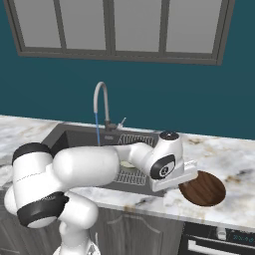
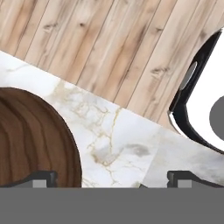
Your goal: Rinse each bowl for a few seconds and place them down in the sink or on the counter.
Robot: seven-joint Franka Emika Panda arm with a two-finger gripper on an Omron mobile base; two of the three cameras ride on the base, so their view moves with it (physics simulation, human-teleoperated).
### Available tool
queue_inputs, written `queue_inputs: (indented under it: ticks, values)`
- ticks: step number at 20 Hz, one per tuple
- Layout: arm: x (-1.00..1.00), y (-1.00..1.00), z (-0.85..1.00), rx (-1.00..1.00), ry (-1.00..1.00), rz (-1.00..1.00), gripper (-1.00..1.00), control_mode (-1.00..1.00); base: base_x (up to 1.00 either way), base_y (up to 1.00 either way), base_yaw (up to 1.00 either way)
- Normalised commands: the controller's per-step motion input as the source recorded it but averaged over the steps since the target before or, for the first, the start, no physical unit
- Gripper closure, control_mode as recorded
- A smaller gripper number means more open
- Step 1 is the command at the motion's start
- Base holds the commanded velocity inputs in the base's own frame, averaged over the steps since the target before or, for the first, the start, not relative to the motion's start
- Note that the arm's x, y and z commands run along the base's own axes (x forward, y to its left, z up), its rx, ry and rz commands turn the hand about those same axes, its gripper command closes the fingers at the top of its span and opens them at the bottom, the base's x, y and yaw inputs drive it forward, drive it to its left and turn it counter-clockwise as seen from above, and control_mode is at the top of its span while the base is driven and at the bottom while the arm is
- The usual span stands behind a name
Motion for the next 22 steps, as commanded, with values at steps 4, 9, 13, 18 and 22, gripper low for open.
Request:
queue_inputs:
  ticks: [4,9,13,18,22]
  values:
    - [0.18,-0.09,-0.13,0.00,0.00,0.01,-1.00,-1.00,0.00,0.00,0.00]
    - [0.15,-0.09,-0.16,0.00,0.00,0.02,-1.00,-1.00,0.00,0.00,0.00]
    - [0.14,-0.14,-0.14,0.00,0.00,0.02,-1.00,-1.00,0.00,0.00,0.00]
    - [0.14,-0.21,-0.12,0.00,0.00,0.02,-1.00,-1.00,0.00,0.00,0.00]
    - [0.10,-0.16,-0.16,0.00,0.00,0.02,-1.00,-1.00,0.00,0.00,0.00]
